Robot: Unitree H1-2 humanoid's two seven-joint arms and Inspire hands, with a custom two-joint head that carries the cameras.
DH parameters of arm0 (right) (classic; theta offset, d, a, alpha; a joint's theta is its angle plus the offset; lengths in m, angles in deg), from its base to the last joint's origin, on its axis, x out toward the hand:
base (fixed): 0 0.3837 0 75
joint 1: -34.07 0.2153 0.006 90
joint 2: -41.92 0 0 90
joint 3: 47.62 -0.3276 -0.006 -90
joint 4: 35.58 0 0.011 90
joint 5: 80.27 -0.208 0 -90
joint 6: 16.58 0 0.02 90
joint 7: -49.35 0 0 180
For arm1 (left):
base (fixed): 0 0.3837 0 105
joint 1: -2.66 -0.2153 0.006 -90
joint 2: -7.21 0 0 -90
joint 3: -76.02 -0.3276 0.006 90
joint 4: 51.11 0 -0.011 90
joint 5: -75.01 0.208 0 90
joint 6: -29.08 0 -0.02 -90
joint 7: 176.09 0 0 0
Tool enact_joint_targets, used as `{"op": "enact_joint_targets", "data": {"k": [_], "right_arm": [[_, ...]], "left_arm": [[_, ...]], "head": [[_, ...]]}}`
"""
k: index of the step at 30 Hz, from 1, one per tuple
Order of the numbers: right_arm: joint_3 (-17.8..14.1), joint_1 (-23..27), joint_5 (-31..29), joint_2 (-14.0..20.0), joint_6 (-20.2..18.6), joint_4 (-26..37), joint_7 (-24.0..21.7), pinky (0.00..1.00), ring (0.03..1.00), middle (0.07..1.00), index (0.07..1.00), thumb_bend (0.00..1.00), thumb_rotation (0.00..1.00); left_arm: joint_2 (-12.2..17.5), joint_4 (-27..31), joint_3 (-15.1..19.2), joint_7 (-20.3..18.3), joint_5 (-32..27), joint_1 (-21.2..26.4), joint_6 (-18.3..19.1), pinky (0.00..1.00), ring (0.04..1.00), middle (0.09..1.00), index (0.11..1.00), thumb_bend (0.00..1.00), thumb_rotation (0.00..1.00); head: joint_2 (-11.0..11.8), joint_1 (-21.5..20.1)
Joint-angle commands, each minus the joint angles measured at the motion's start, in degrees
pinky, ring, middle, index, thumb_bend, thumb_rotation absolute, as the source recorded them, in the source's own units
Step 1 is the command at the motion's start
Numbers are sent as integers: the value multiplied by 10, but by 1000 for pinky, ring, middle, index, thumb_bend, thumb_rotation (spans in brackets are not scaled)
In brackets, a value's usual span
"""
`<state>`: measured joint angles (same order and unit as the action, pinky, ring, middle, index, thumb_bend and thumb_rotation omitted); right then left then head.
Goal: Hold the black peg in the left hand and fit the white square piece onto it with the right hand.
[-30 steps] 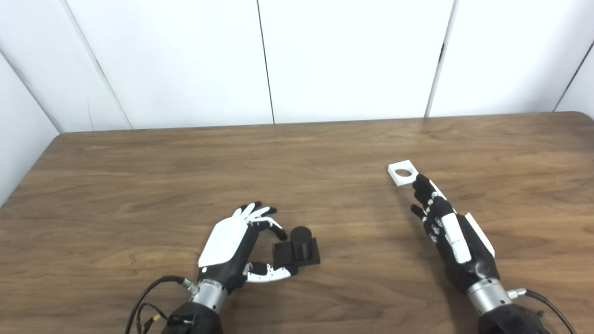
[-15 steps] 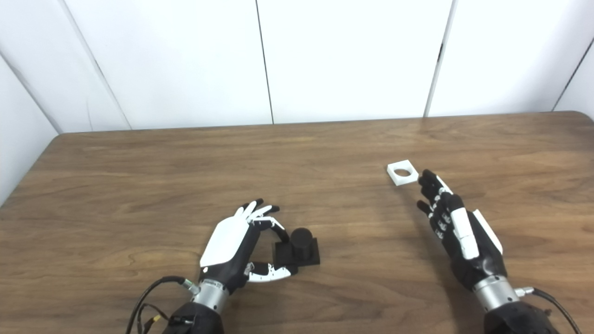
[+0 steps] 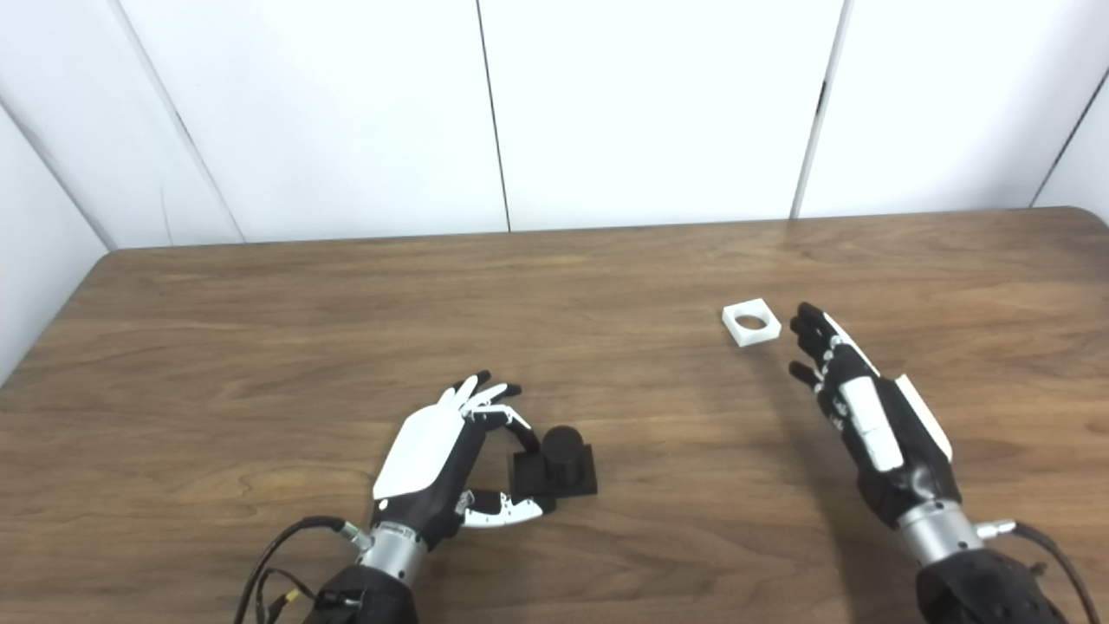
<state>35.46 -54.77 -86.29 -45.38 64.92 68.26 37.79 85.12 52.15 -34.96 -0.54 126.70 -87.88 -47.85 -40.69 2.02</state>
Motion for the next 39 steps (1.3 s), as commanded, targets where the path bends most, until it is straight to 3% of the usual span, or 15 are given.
{"op": "enact_joint_targets", "data": {"k": [1,7,13,18,25,39], "right_arm": [[8,47,62,28,7,28,15,842,942,939,882,755,548],[69,115,242,88,-19,31,14,987,977,931,832,821,494],[103,173,302,117,-23,-18,-4,954,1000,952,784,855,415],[118,216,313,130,-7,-79,-13,940,1000,962,747,887,363],[125,261,287,138,2,-148,-52,952,1000,945,733,936,485],[165,315,318,143,6,-229,-60,939,1000,940,696,935,376]], "left_arm": [[6,-2,2,-7,14,-3,18,987,980,882,490,516,59],[4,-2,3,-7,9,-5,17,987,987,887,490,515,59],[4,-6,1,-3,11,-5,14,982,980,885,490,515,60],[3,-8,1,-1,9,-5,13,977,984,887,490,515,60],[2,-6,0,-1,9,-7,14,980,985,892,490,515,59],[1,-11,-3,7,11,-7,11,978,976,888,489,516,60]], "head": [[0,1],[1,-8],[2,-10],[4,-12],[4,-15],[10,-22]]}}
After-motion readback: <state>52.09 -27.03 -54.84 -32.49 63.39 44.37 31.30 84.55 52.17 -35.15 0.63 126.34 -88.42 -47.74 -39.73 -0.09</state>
